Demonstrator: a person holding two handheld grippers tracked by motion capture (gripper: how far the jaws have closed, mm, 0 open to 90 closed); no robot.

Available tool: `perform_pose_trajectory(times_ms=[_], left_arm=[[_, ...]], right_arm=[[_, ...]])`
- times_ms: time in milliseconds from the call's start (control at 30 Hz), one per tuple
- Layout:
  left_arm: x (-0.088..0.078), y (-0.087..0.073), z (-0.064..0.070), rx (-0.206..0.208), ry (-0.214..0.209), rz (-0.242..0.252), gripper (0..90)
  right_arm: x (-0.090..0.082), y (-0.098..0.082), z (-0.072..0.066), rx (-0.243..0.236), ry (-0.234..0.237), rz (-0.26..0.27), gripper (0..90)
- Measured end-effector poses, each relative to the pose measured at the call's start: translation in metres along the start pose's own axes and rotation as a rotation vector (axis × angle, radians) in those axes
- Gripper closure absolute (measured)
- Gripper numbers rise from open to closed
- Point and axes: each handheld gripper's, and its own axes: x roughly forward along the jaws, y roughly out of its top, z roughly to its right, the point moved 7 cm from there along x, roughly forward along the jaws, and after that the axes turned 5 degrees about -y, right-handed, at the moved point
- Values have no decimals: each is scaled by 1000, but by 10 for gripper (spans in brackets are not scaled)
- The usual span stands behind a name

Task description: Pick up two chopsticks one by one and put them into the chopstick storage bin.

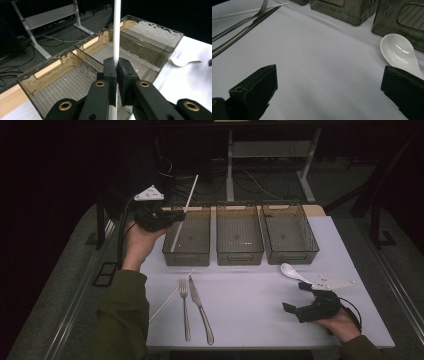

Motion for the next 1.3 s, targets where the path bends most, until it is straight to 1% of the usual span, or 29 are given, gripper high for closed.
perform_pose_trajectory(times_ms=[100, 200, 267, 300, 433, 467, 533, 567, 700, 833, 933, 967, 1067, 1167, 1200, 1233, 1300], left_arm=[[6, 1, -8, -8, 10, -14, 844], [15, -2, -14, -19, 19, -31, 844], [20, -5, -19, -30, 23, -41, 844], [23, -7, -22, -29, 29, -55, 844], [33, -18, -31, -58, 41, -92, 844], [35, -20, -33, -55, 45, -107, 844], [40, -25, -36, -59, 50, -128, 844], [42, -27, -36, -69, 52, -128, 844], [49, -39, -40, -91, 51, -156, 844], [54, -51, -43, -110, 49, -182, 844], [57, -59, -47, -135, 55, -200, 844], [58, -62, -48, -148, 57, -199, 843], [59, -70, -50, -162, 60, -222, 844], [61, -75, -51, -182, 58, -219, 843], [62, -77, -52, -179, 58, -222, 843], [62, -79, -52, -190, 57, -222, 843], [63, -81, -53, -198, 54, -223, 843]], right_arm=[[0, 0, 1, -1, 0, 0, 8], [0, 0, 0, -3, 1, 2, 7], [0, 0, 0, -3, 1, 4, 8], [0, 0, 0, -3, 1, 4, 8], [0, 0, 0, -4, 4, 3, 8], [0, 0, 0, -4, 4, 3, 8], [0, 0, 0, -4, 4, 3, 7], [0, 0, 0, -3, 5, 4, 8], [-1, 0, 0, -3, 6, 5, 8], [-1, 1, 0, -4, 7, 5, 8], [-1, 0, 0, -4, 6, 5, 8], [-1, 0, 0, -4, 6, 5, 8], [-1, 0, 1, -4, 5, 4, 8], [-1, 0, 1, -3, 5, 4, 8], [-1, 0, 1, -4, 5, 4, 8], [-1, 0, 1, -3, 4, 4, 8], [-1, 0, 1, -3, 5, 4, 8]])
